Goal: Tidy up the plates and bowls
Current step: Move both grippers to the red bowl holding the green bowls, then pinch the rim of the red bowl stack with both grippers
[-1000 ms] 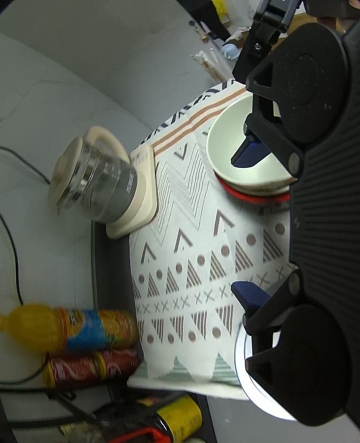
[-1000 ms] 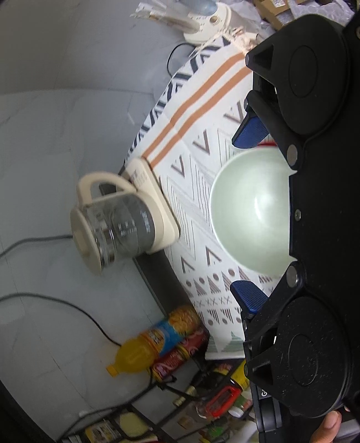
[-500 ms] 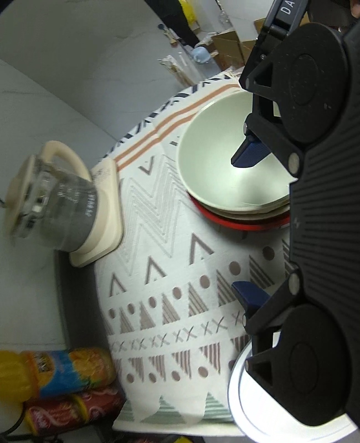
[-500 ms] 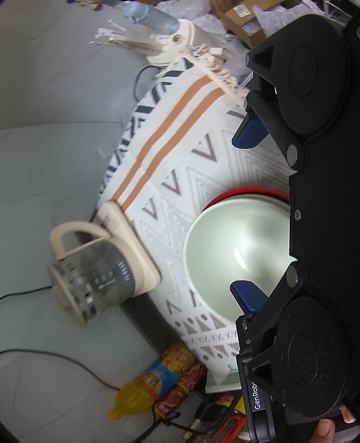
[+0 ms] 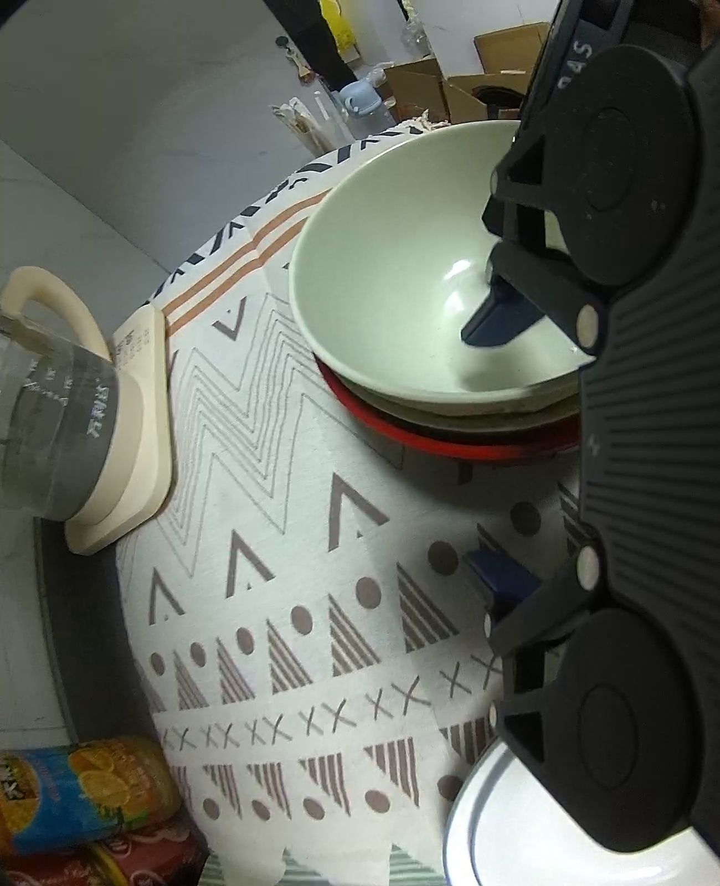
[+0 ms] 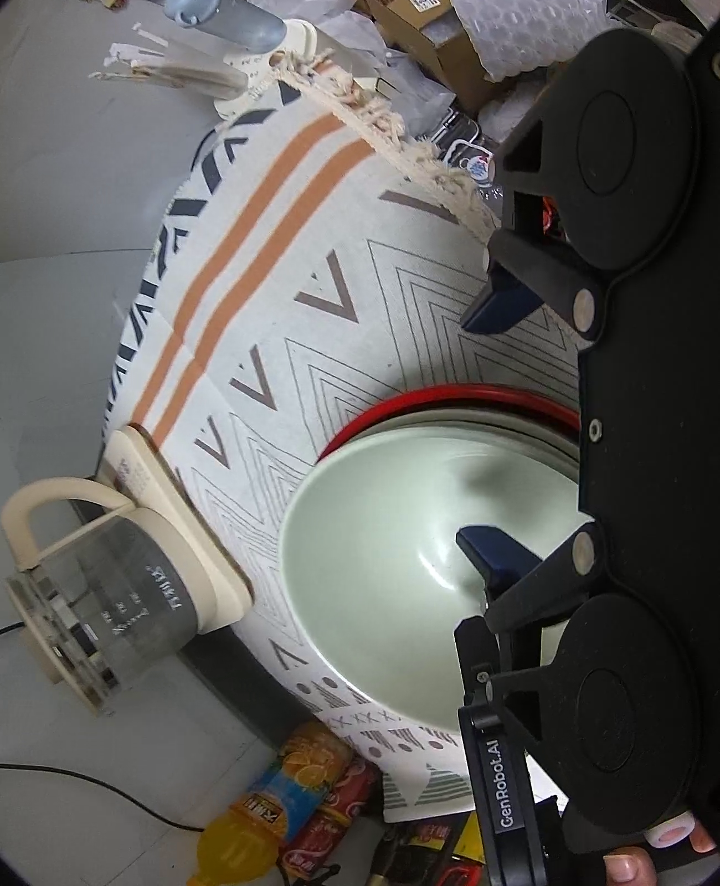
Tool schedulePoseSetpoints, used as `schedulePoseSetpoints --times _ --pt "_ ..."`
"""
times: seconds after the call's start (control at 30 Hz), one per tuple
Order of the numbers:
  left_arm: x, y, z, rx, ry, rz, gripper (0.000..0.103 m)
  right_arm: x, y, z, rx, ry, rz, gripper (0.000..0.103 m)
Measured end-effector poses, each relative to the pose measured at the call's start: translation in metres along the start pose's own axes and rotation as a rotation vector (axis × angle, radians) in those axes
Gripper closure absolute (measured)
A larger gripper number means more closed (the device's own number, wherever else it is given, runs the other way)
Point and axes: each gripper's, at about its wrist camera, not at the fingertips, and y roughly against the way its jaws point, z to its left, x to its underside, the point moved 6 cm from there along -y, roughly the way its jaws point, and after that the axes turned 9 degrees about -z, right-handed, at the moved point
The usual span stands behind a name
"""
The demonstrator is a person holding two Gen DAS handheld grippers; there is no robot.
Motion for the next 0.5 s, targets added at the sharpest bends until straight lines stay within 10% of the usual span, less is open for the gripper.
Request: schedulePoseSetpoints --times 0.37,0.5 --pt "0.007 -0.016 0.0 0.046 0.026 0.048 0.072 0.015 -0.021 0.001 -0.023 -0.013 0.097 0.058" --pt "0.006 -0.015 -0.004 0.041 0.01 0.041 0.073 0.014 -0.02 0.0 -0.028 -0.022 0.093 0.062"
